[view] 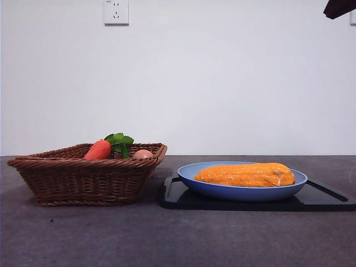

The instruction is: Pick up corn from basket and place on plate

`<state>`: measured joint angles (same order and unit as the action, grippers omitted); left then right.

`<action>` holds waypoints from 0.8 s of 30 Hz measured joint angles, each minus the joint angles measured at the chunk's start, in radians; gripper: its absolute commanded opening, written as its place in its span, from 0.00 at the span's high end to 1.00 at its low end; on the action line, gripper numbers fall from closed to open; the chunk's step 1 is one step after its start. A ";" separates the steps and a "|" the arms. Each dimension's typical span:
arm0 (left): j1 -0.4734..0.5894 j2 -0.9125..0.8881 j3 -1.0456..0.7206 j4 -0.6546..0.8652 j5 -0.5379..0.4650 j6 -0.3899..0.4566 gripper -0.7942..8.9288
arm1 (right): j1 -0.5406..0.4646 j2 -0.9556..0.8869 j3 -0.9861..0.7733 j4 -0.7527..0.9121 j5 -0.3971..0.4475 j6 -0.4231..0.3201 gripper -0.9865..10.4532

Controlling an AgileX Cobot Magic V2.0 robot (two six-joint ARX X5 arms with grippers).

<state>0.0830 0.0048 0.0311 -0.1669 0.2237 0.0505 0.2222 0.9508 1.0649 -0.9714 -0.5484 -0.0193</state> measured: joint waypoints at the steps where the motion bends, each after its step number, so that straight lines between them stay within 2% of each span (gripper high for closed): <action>1: 0.000 0.000 0.000 0.000 0.000 0.000 0.91 | 0.000 0.000 0.000 0.002 0.000 0.000 0.91; 13: 0.000 0.000 0.000 0.000 0.000 -0.002 0.91 | 0.000 0.000 0.000 0.004 -0.001 0.000 0.91; 17: 0.000 0.000 0.000 0.000 0.000 -0.001 0.91 | -0.021 -0.013 0.000 0.028 0.021 -0.047 0.91; 19: 0.000 0.000 0.000 0.000 0.000 -0.002 0.91 | -0.055 -0.040 -0.008 0.084 0.048 -0.072 0.91; 24: 0.000 0.000 0.000 0.000 0.000 -0.002 0.91 | -0.139 -0.165 -0.116 0.386 0.066 -0.089 0.91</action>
<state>0.0830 0.0048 0.0311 -0.1669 0.2237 0.0490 0.0830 0.7860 0.9493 -0.5858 -0.4824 -0.1081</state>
